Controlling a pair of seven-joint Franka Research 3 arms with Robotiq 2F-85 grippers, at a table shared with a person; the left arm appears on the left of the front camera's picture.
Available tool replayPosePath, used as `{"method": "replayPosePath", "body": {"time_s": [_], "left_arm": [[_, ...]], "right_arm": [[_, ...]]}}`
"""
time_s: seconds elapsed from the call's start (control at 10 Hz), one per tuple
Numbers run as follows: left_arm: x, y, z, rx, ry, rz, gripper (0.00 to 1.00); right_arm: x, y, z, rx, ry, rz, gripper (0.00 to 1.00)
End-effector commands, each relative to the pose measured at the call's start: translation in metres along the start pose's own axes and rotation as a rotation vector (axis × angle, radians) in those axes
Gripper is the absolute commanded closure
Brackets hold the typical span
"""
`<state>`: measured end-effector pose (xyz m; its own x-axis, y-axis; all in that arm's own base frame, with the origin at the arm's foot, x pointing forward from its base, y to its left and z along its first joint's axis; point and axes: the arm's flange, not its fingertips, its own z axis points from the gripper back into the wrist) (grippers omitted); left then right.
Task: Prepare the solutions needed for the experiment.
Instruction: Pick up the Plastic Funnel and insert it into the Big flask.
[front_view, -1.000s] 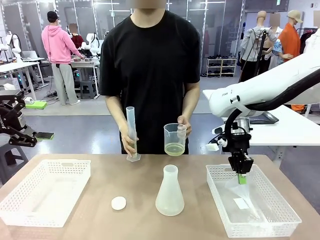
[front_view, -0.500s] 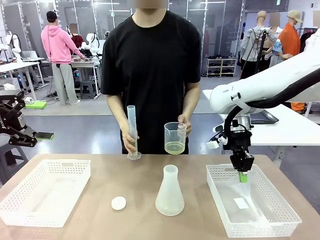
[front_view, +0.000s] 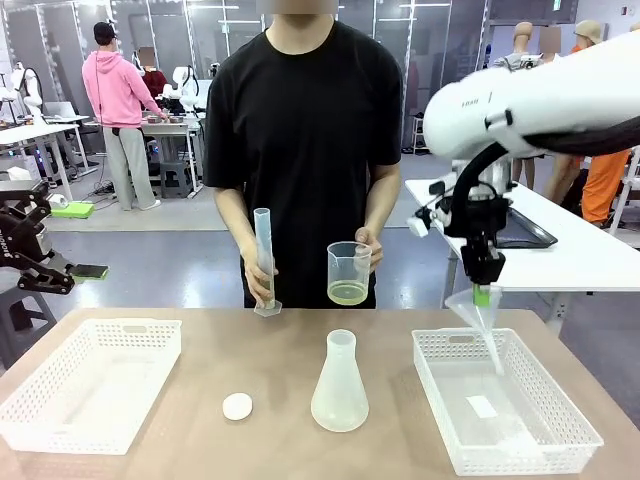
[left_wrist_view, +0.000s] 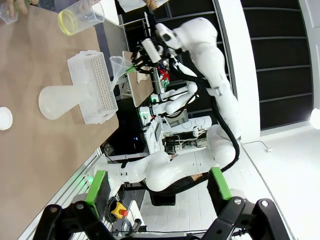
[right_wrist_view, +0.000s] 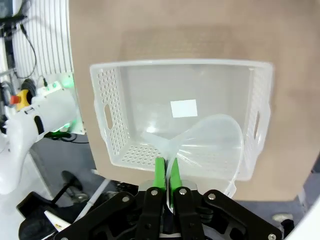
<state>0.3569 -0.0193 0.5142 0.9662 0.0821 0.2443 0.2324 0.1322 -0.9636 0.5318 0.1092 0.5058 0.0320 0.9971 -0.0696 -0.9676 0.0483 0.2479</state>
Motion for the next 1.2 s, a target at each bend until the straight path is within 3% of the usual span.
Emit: {"method": "replayPosePath", "body": {"time_s": [0.0,0.2,0.5,0.7,1.1], "left_arm": [[-0.001,-0.002,-0.001,-0.018,0.001,-0.008,0.00],[-0.001,-0.002,-0.001,-0.018,0.001,-0.008,0.00],[-0.001,-0.002,-0.001,-0.018,0.001,-0.008,0.00],[-0.001,-0.002,-0.001,-0.018,0.001,-0.008,0.00],[-0.001,-0.002,-0.001,-0.018,0.001,-0.008,0.00]], "right_arm": [[0.008,0.041,0.016,-0.198,0.040,-0.040,1.00],[0.013,0.079,0.046,-0.405,0.053,-0.068,1.00],[0.022,0.122,0.061,-0.651,0.046,-0.094,1.00],[0.026,0.140,0.062,-0.722,0.024,-0.094,1.00],[0.026,0.134,0.077,-0.677,0.023,-0.060,1.00]]}}
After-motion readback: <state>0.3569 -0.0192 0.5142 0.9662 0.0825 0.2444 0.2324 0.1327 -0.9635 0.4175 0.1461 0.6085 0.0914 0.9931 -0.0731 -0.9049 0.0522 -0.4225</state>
